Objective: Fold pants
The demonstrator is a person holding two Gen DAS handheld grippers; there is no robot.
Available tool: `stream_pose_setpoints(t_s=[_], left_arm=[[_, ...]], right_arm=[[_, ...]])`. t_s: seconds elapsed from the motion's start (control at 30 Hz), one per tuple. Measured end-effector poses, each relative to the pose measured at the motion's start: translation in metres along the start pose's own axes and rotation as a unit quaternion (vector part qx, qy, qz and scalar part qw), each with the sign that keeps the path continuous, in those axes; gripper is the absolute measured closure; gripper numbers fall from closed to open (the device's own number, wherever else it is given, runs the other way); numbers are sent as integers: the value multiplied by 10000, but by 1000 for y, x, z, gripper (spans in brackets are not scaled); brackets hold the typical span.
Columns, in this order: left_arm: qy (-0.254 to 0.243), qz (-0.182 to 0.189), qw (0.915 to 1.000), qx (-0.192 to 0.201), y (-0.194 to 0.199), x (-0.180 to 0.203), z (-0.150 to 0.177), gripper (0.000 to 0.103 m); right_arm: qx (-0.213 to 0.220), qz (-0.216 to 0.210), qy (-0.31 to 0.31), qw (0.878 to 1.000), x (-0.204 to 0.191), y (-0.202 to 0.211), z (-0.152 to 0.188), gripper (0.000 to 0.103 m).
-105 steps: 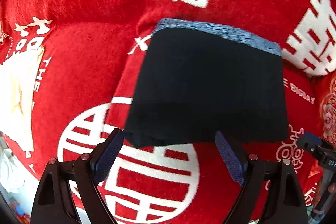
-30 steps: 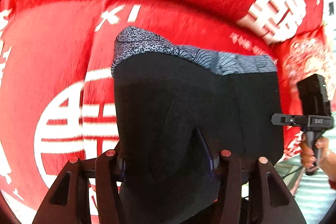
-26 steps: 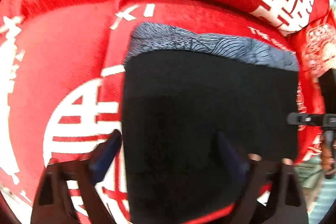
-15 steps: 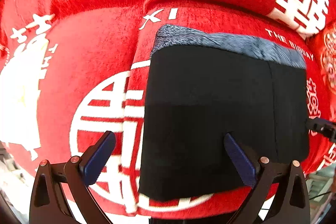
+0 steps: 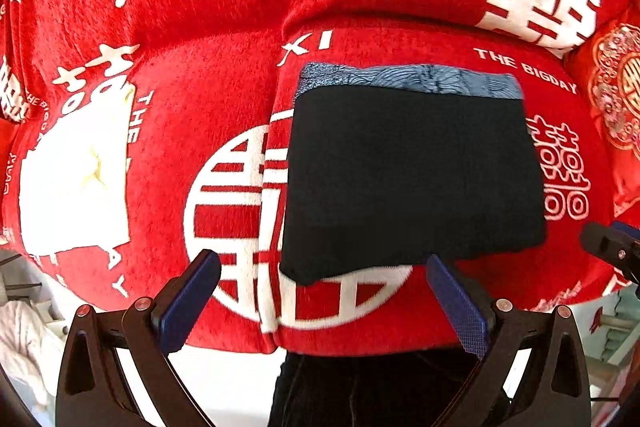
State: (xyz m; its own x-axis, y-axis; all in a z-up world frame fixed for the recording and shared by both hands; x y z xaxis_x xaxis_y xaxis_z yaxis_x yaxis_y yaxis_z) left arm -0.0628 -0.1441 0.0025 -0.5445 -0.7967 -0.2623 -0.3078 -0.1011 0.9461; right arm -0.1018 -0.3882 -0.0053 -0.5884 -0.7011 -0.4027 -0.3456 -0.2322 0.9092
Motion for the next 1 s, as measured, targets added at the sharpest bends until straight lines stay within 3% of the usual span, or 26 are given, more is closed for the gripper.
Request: stream_pose_setpoints(t_s=[0.5, 0.8, 1.0], left_arm=[[-239, 71, 9996, -126, 44, -8, 34, 0], [-204, -86, 9997, -111, 48, -11, 38, 0], [-160, -70, 9993, -334, 36, 1, 39, 0]], right_arm=[[146, 419, 45, 9990, -32, 44, 38, 0], [13, 505, 242, 9984, -40, 39, 39, 0], [-220, 564, 360, 9975, -29, 29, 37, 0]])
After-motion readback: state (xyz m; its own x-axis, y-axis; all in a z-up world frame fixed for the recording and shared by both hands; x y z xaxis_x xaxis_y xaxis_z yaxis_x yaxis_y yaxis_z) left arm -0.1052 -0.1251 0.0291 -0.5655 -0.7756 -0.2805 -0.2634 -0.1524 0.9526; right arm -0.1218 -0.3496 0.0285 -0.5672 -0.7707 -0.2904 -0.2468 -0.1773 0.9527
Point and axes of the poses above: each gripper's, at about its wrist camera, not at the fingertips, and y roughly against the way its jaws point, x to its right, z to its underside, the point moved 8 cm from there along -y, roughly the way its jaws point, and after that the axes turned 13 degrees about -z, right-handed, at the moved point
